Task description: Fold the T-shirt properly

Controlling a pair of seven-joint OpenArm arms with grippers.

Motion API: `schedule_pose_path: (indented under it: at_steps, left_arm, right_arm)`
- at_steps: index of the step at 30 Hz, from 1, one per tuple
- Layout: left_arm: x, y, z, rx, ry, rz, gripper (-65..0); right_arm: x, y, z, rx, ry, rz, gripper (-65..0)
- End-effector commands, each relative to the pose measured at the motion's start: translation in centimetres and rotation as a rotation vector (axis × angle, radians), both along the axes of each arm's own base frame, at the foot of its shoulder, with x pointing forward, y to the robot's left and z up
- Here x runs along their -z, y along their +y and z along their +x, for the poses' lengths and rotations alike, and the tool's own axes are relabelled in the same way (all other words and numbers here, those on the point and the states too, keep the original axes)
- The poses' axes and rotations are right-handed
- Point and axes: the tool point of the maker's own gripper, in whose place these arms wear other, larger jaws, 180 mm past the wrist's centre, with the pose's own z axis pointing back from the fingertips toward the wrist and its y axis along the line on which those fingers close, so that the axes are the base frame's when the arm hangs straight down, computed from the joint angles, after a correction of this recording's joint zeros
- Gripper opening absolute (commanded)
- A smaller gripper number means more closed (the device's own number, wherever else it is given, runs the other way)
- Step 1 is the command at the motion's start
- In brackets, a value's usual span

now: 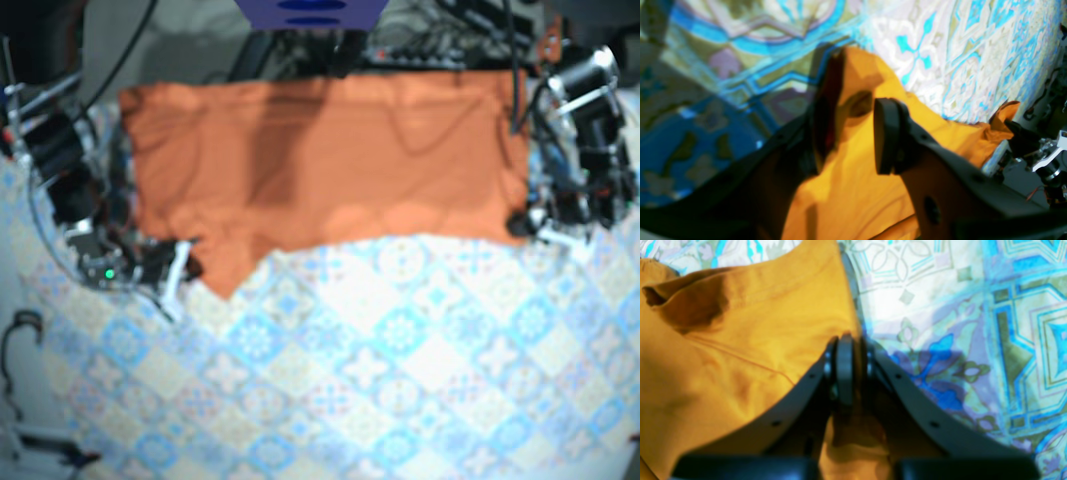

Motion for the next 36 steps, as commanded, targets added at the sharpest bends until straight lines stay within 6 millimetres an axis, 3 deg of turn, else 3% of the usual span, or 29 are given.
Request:
schedule_pose_path:
  at_steps: [1,12,16,26,36]
  left_arm:
    - [-1.1,2.0,0.4,-0.011,-0.016,0.046,-42.0]
    - [-0.6,2.6,-0.1,-0.027,-0.017,0.07,-42.0]
    - [-0.4,2.2,-0.1,-0.024,-0.015,0.064,-42.0]
    - [0.5,-1.1,0.5,-0.009,-0.022,0.003,-42.0]
    - [0.6,-1.2,0.6,-0.008,-0.022,0.001,-42.1]
  right_arm:
    - [-1.1,-0.2,1.0,-0.008,-0.023,-0.002,-60.9]
    - [-1.0,-0.2,0.9,-0.012,-0.022,-0.005,-60.9]
    - [-1.0,-0.2,0.9,-0.013,-0.021,-0.006,-60.9]
    - [-1.0,-0.2,0.9,-0.014,-0.02,-0.006,-60.9]
    - [-0.9,-0.2,0.9,-0.015,-0.02,-0.008,-60.9]
